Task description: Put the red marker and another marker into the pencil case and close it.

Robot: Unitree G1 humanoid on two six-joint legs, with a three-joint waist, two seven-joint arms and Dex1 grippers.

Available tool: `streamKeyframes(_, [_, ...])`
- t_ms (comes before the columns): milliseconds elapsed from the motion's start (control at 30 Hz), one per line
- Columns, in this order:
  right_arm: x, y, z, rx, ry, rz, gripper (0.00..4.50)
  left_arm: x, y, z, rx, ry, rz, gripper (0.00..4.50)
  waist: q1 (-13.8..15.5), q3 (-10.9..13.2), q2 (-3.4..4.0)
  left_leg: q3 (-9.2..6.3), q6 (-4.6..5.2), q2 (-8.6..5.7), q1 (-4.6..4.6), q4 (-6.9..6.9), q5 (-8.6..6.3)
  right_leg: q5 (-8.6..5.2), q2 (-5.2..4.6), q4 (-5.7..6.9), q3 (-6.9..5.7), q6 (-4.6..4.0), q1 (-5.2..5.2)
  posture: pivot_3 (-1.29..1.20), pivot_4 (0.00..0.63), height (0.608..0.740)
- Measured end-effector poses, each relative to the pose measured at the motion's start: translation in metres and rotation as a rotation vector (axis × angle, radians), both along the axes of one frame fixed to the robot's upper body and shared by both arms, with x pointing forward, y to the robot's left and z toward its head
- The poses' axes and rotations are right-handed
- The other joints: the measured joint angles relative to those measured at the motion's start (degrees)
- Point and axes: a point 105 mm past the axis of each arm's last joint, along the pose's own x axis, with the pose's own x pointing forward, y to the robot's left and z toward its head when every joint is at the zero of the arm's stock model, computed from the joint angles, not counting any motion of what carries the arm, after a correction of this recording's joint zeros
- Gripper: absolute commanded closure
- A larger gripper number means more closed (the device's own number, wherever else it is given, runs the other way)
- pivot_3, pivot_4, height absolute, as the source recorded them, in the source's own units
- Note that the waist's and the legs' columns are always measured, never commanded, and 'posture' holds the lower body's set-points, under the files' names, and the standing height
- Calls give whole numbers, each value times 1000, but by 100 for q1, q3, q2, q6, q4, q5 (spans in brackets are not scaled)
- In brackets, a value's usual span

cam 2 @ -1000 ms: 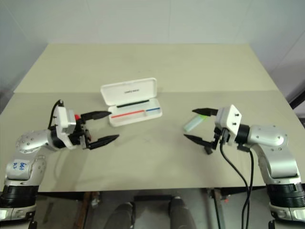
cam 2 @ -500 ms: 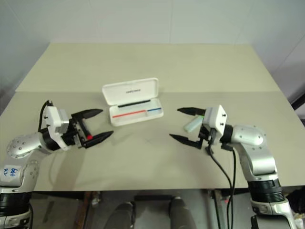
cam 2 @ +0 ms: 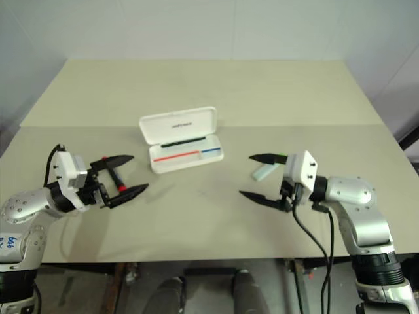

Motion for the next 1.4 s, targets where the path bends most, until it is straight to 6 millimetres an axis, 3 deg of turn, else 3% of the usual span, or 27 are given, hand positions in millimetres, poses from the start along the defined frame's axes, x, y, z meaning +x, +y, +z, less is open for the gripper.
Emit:
streamKeyframes(67, [0, 1, 1, 1, -3, -2, 0, 0, 0, 0, -1, 2, 0, 1648, 2, 0, 0, 0, 0, 0, 0, -2, 0, 2, 0, 0, 0, 4, 0, 0, 150, 740])
streamKeyframes(300, [-1, 2, 1, 4, -2, -11, 0, 6, 17, -8, 91, 23, 46, 1648, 4, 0, 0, 0, 0, 0, 0, -1, 0, -1, 0, -1, -1, -1, -1, 0, 150, 740])
streamKeyframes(500, [-1, 3, 1, 10, 4, -28, 0, 32, 29, -10, 183, 28, 108, 1648, 33, 0, 0, 0, 0, -1, -3, 1, 0, -2, 0, -5, -1, -4, 0, 0, 150, 740])
streamKeyframes(767, [-4, 5, -1, 12, 3, -39, 0, 55, 16, -8, 238, 44, 62, 1648, 22, 0, 0, 0, 0, 0, -5, -8, 0, 8, 0, -5, -4, 17, -4, 0, 150, 740])
streamKeyframes(1400, [-6, 8, 4, 30, -19, -87, 0, 71, 1, -32, 283, 125, 13, 1648, 36, 0, 0, -1, 0, 0, -5, -2, 0, 9, 1, 4, -4, 19, -6, 0, 150, 740])
